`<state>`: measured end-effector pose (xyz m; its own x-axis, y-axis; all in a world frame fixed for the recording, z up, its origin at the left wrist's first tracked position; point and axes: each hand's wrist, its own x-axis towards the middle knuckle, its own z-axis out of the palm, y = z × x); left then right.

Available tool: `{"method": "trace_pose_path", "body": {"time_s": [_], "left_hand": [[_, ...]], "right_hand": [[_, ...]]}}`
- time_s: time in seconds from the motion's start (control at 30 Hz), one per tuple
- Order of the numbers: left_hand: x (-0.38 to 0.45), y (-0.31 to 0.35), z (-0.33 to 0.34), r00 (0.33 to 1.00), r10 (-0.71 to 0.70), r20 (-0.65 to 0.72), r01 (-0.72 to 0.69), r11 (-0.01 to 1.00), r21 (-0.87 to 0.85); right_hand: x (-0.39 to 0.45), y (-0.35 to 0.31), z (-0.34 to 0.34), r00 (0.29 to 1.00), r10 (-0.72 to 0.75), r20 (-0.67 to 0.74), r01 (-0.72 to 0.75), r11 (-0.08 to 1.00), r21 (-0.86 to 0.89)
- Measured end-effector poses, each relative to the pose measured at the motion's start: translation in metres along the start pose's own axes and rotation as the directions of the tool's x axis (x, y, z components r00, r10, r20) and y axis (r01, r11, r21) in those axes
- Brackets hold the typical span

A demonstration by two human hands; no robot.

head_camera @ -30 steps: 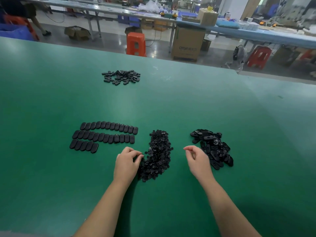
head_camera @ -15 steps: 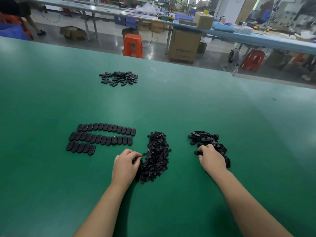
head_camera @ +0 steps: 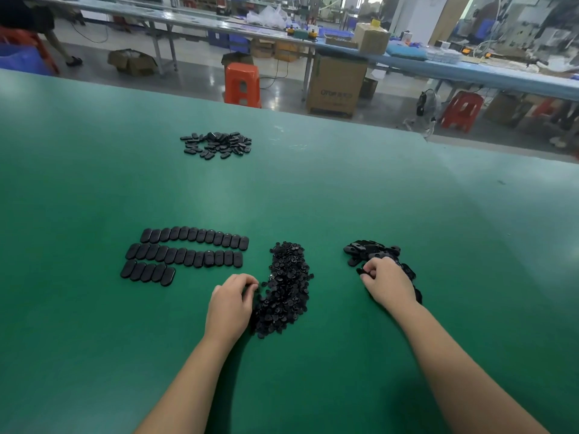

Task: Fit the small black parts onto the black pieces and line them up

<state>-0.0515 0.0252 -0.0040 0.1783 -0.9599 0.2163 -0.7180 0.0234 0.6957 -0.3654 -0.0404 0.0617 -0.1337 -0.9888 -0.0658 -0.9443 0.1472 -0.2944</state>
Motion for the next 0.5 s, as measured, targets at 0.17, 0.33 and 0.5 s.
{"method": "trace_pose_path", "body": {"time_s": [0.17, 0.33, 0.5], "left_hand": [[0.000, 0.000, -0.002, 0.999, -0.033, -0.009, 0.032, 0.997, -0.071], [0.001, 0.000, -0.005, 0.995, -0.101, 0.000, 0.100, 0.985, -0.138], [-0.001, 0.001, -0.008, 0.994, -0.112, -0.009, 0.108, 0.975, -0.194]], "right_hand": [[-0.011, -0.018, -0.001, 0.996, 0.083, -0.039, -0.046, 0.818, 0.574], [-0.034, -0.039, 0.023, 0.988, 0.129, 0.082, -0.131, 0.433, 0.892], [-0.052, -0.049, 0.049, 0.986, 0.147, 0.082, -0.127, 0.325, 0.937]]}}
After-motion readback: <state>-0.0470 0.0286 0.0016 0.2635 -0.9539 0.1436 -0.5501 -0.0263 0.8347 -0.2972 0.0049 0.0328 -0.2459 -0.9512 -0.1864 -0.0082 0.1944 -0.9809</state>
